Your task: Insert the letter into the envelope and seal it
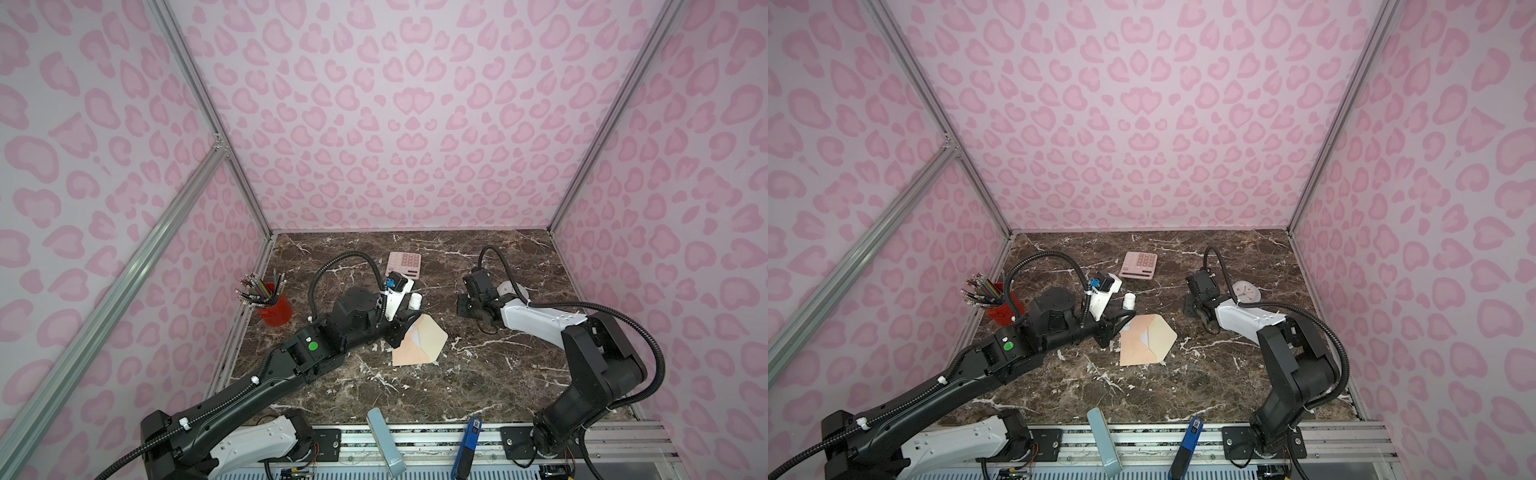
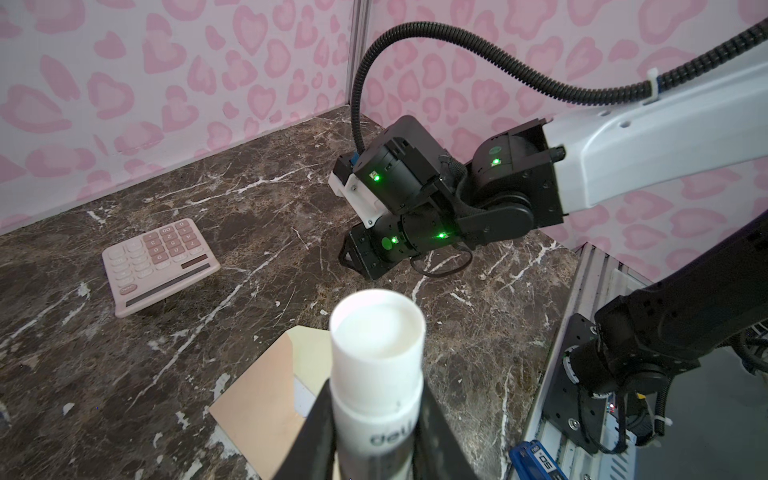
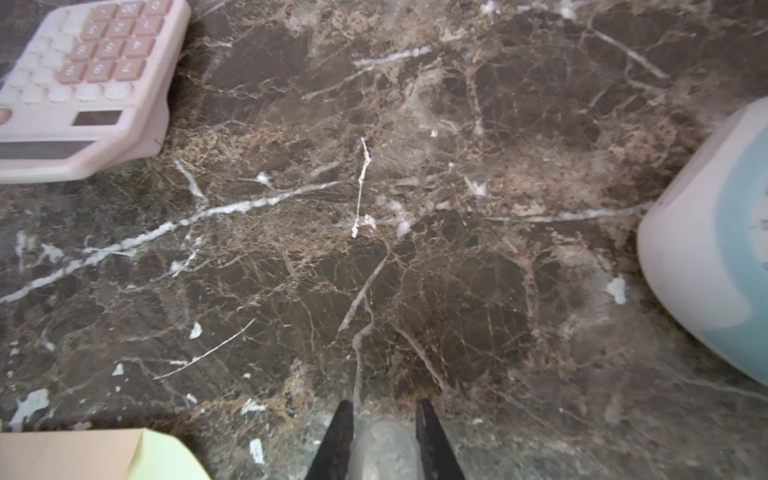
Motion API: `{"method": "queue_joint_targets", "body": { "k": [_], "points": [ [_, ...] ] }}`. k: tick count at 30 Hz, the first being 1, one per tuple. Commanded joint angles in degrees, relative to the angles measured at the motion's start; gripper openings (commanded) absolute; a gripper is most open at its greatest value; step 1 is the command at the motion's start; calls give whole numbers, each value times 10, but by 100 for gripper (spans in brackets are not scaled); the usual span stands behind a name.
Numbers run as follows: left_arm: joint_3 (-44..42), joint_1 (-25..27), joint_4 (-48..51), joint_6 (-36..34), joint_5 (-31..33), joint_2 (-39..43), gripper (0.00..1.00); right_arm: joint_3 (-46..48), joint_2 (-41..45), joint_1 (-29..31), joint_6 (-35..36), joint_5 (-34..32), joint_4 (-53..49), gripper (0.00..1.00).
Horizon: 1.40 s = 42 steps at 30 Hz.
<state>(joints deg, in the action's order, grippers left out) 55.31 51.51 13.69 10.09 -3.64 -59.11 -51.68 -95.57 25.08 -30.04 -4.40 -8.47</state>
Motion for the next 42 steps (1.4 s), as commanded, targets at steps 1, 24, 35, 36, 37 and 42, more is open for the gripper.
{"method": "queue_joint_targets", "body": {
  "k": [1, 24, 35, 36, 37, 42],
  "points": [
    [-2, 1, -8, -2, 3, 4, 8, 8, -12, 0, -17, -28, 31, 24],
    [-5, 2, -11, -6, 5, 2, 9, 39, -25, 1, -27, -65, 40, 32],
    [-4, 2, -13, -5, 5, -2, 9, 36, -17, 1, -25, -64, 35, 37],
    [-4, 2, -14, -5, 5, -3, 10, 35, -16, 1, -25, -63, 34, 39],
    [-4, 2, -14, -5, 4, -3, 10, 33, -15, 1, -25, -63, 33, 42],
    [-4, 2, -16, -5, 6, -4, 10, 21, 4, 2, -26, -61, 20, 53]
  ]
}}
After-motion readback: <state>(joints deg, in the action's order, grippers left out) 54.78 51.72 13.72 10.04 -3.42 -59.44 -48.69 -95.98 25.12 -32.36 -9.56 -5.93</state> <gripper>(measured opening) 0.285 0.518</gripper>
